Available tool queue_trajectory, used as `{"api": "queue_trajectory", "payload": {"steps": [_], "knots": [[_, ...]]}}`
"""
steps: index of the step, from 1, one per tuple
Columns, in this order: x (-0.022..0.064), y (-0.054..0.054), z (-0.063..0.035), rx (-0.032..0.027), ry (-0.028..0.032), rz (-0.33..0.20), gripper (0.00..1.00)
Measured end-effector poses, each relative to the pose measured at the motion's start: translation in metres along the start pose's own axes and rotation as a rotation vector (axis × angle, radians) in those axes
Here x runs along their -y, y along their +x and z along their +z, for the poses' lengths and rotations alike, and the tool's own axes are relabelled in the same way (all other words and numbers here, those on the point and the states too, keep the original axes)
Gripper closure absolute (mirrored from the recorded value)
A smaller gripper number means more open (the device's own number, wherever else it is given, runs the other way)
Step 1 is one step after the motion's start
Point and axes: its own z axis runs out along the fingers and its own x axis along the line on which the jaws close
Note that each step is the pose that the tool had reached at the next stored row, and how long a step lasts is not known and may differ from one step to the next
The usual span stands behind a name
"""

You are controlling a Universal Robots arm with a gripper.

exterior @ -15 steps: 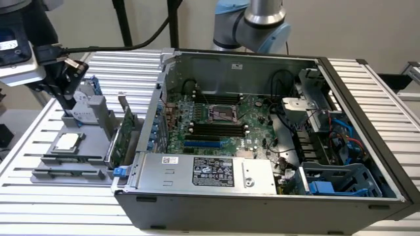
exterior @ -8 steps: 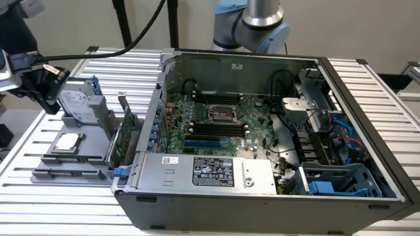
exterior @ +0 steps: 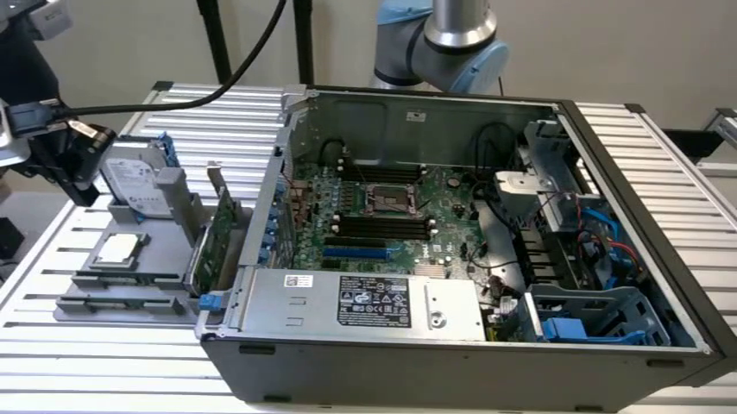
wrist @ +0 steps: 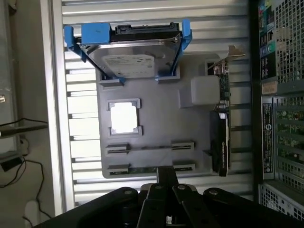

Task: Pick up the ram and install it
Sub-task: 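Reach for the ram, then pick up the ram and move it above insertion slot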

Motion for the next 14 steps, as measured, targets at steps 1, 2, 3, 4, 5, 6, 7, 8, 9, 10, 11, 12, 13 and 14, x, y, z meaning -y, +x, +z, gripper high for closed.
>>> {"api": "queue_trajectory", "payload": {"steps": [1,2,3,4,5,6,7,8,9,10,11,12,13,14], "knots": [[0.0,0.0,0.0,-0.0001,0.0001,0.0,1.0],[0.0,0.0,0.0,0.0,0.0,0.0,1.0],[0.0,0.0,0.0,0.0,0.0,0.0,1.0],[0.0,0.0,0.0,0.0,0.0,0.0,1.0],[0.0,0.0,0.0,0.0,0.0,0.0,1.0],[0.0,0.0,0.0,-0.0001,0.0,0.0,1.0],[0.0,0.0,0.0,0.0,0.0,0.0,1.0],[0.0,0.0,0.0,-0.0001,0.0,0.0,1.0],[0.0,0.0,0.0,0.0,0.0,0.0,1.0],[0.0,0.0,0.0,-0.0001,0.0,0.0,1.0],[0.0,0.0,0.0,0.0,0.0,0.0,1.0],[0.0,0.0,0.0,-0.0001,0.0,0.0,1.0],[0.0,0.0,0.0,-0.0001,0.0,0.0,1.0],[0.0,0.0,0.0,-0.0001,0.0,0.0,1.0]]}}
